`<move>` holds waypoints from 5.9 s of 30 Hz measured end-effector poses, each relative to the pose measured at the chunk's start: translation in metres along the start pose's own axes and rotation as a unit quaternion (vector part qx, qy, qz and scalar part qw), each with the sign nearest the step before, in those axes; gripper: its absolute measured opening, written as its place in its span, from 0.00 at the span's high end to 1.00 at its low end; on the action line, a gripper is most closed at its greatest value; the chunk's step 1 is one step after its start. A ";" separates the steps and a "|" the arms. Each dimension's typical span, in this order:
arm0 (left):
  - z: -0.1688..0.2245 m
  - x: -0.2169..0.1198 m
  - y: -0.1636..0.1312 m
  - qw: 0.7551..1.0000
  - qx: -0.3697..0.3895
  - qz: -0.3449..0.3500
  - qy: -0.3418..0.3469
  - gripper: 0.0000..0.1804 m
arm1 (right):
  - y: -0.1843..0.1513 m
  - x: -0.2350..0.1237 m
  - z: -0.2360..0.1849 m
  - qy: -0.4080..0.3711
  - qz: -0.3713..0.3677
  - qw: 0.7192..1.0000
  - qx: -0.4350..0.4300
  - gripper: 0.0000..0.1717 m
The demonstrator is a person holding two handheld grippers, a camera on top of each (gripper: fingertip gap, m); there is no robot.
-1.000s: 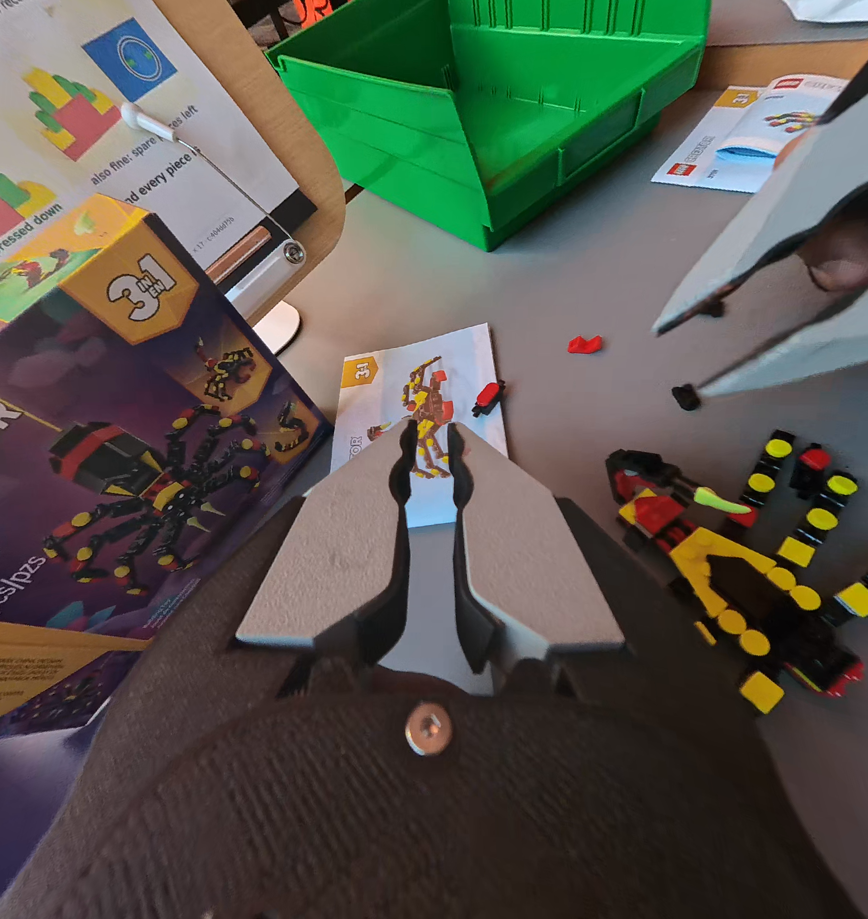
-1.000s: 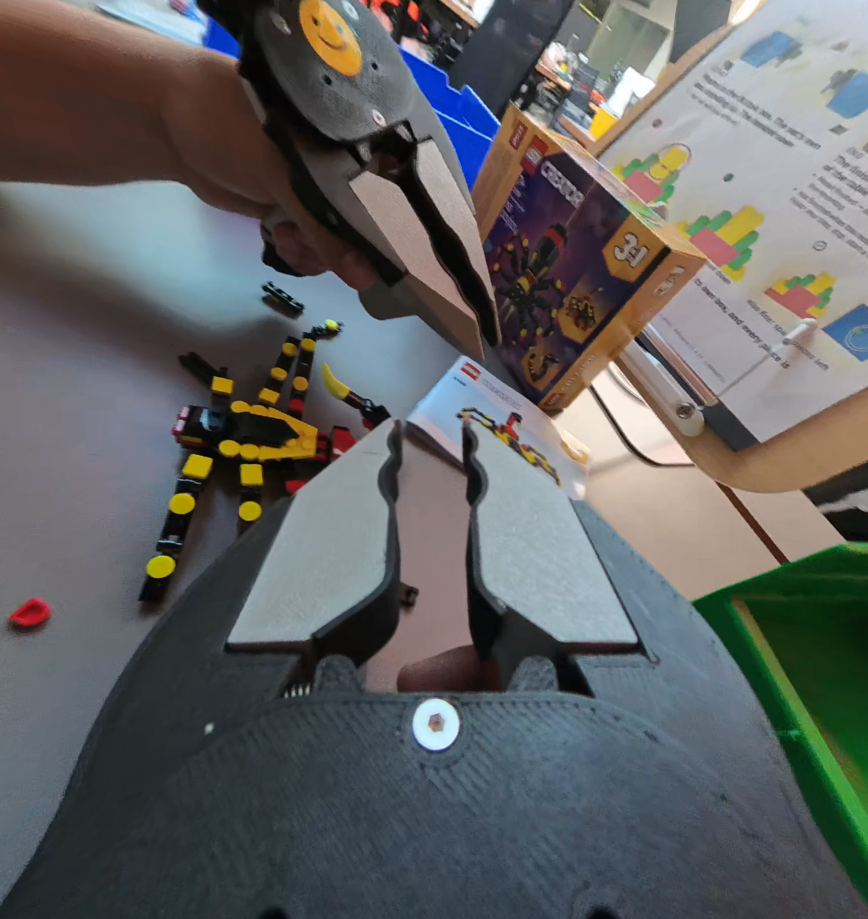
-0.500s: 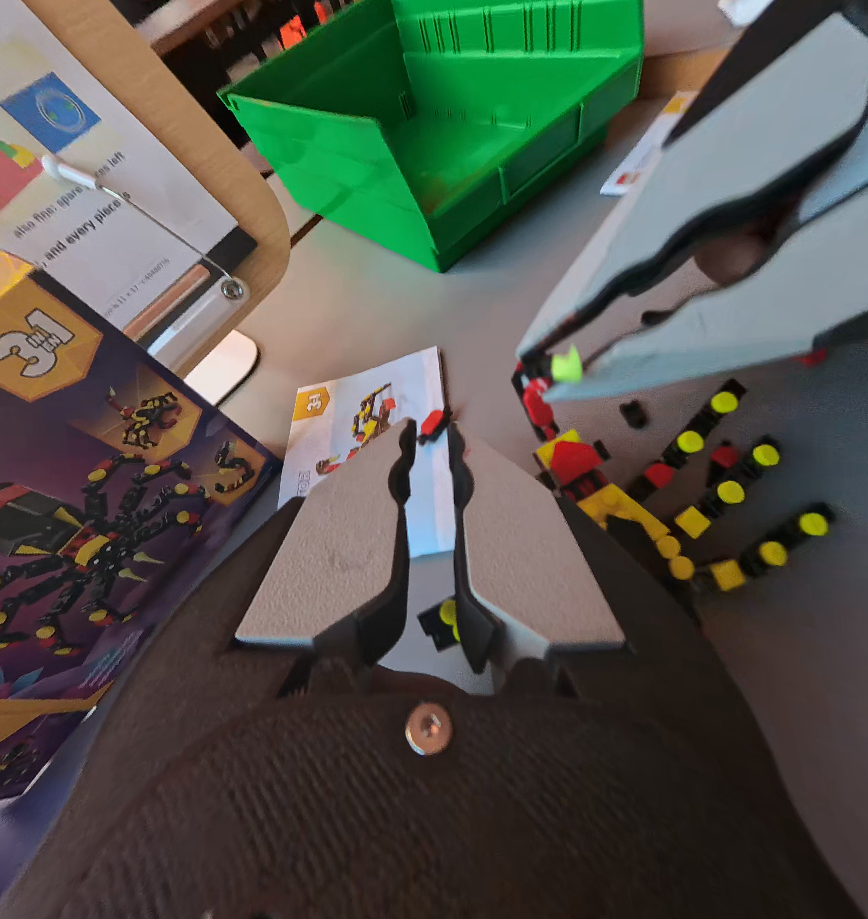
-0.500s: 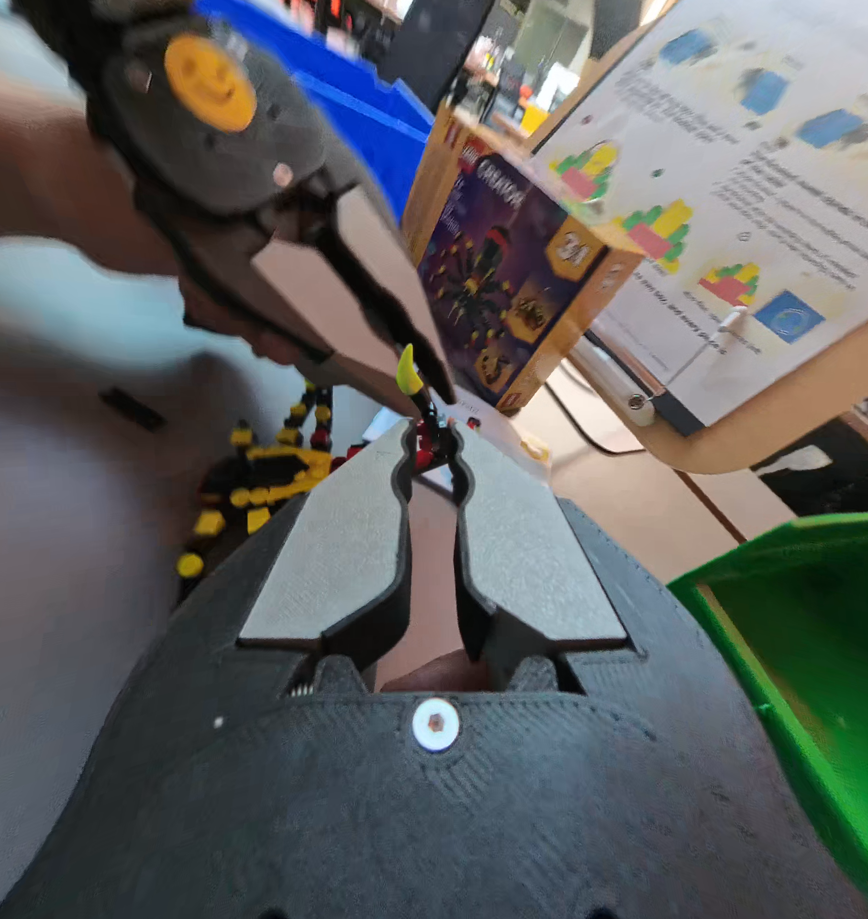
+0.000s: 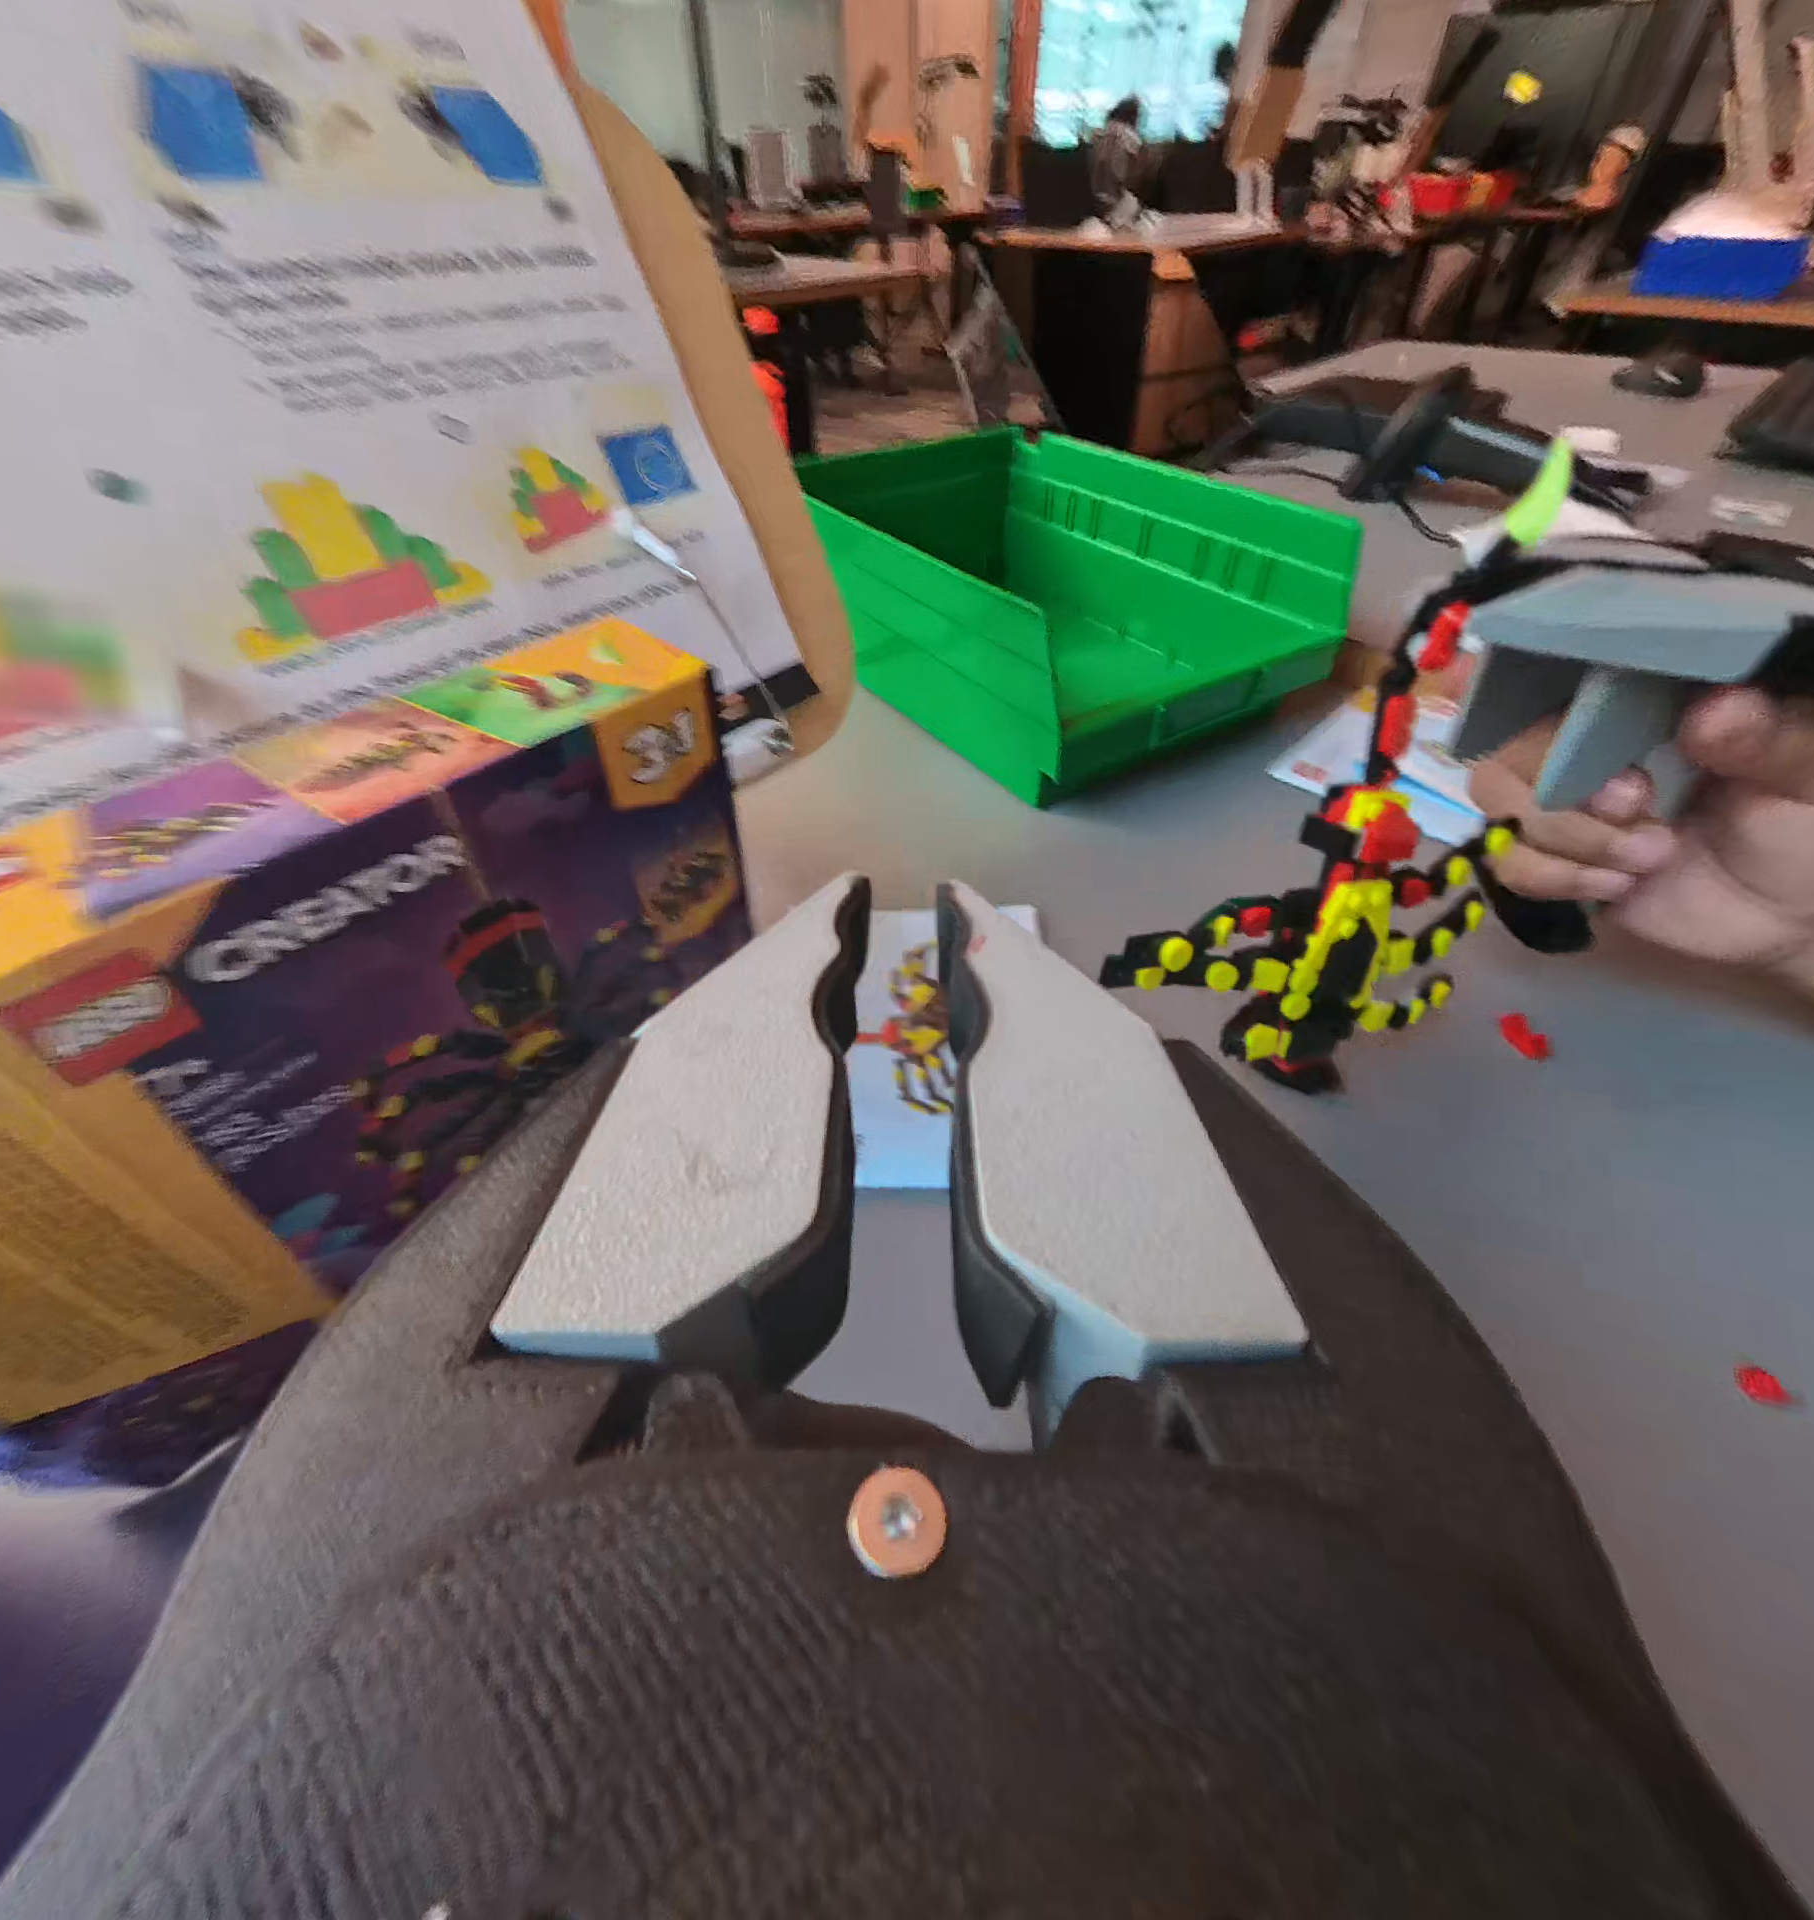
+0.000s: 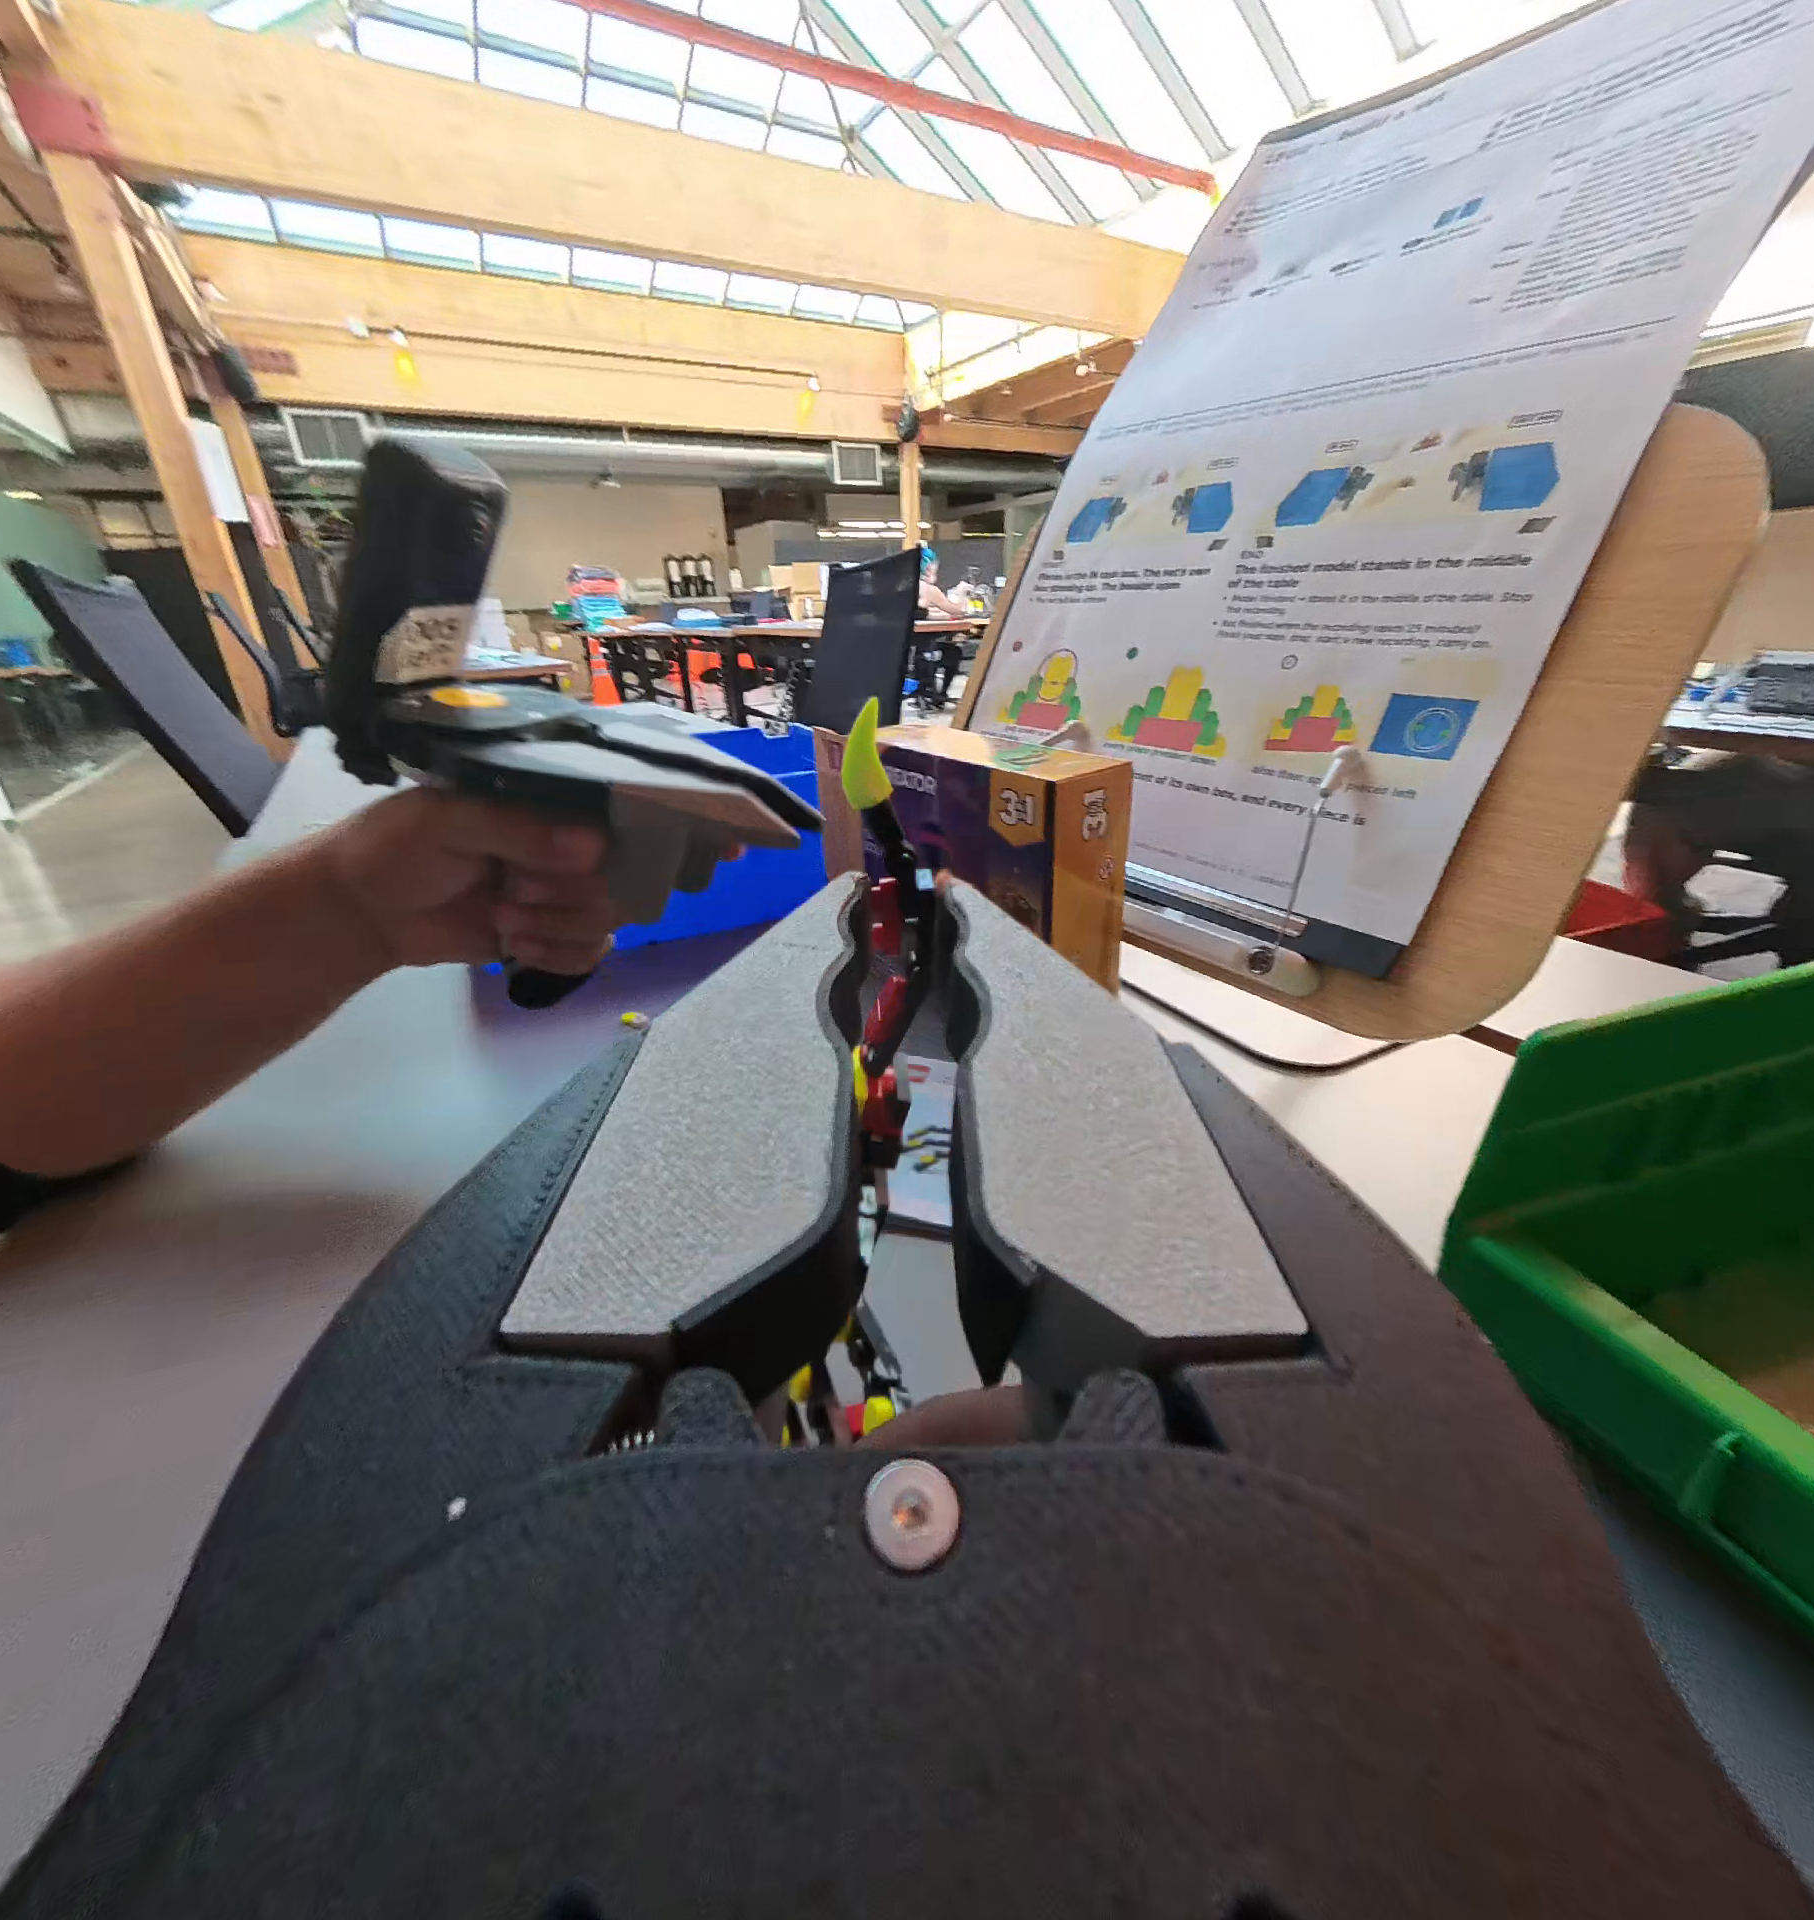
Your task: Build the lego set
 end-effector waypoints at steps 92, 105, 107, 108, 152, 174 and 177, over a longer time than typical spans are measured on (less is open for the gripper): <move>0.100 0.034 -0.003 0.982 0.042 0.040 -0.182 0.93 | -0.016 0.021 -0.016 0.163 -0.052 0.967 0.187 0.99; 0.097 0.025 -0.002 0.944 -0.013 0.034 -0.329 0.95 | 0.002 0.009 -0.033 0.237 -0.068 0.959 0.135 0.95; 0.097 0.025 -0.002 0.942 -0.016 0.033 -0.333 0.95 | -0.001 0.011 -0.033 0.234 -0.088 0.958 0.139 0.93; 0.097 0.025 -0.002 0.942 -0.016 0.033 -0.335 0.95 | -0.003 0.012 -0.033 0.236 -0.100 0.956 0.141 0.93; 0.098 0.026 -0.003 0.956 0.060 0.075 -0.278 0.96 | 0.005 0.005 -0.042 0.165 -0.057 0.984 -0.047 0.99; 0.100 0.032 -0.008 0.957 0.045 0.061 -0.279 0.94 | -0.009 0.018 -0.037 0.191 -0.088 0.973 0.098 0.99; 0.100 0.029 -0.007 0.953 0.043 0.066 -0.294 0.94 | -0.007 0.016 -0.037 0.218 -0.087 0.963 0.130 0.98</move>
Point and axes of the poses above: each gripper's, where its closed fingertips meet, x out along the fingers, y out of its top, z = x × y across the jaws, the point moved 10 cm from there along -x, back along the fingers, and after that the axes turned 4 degrees about x, right-handed, at the moved point
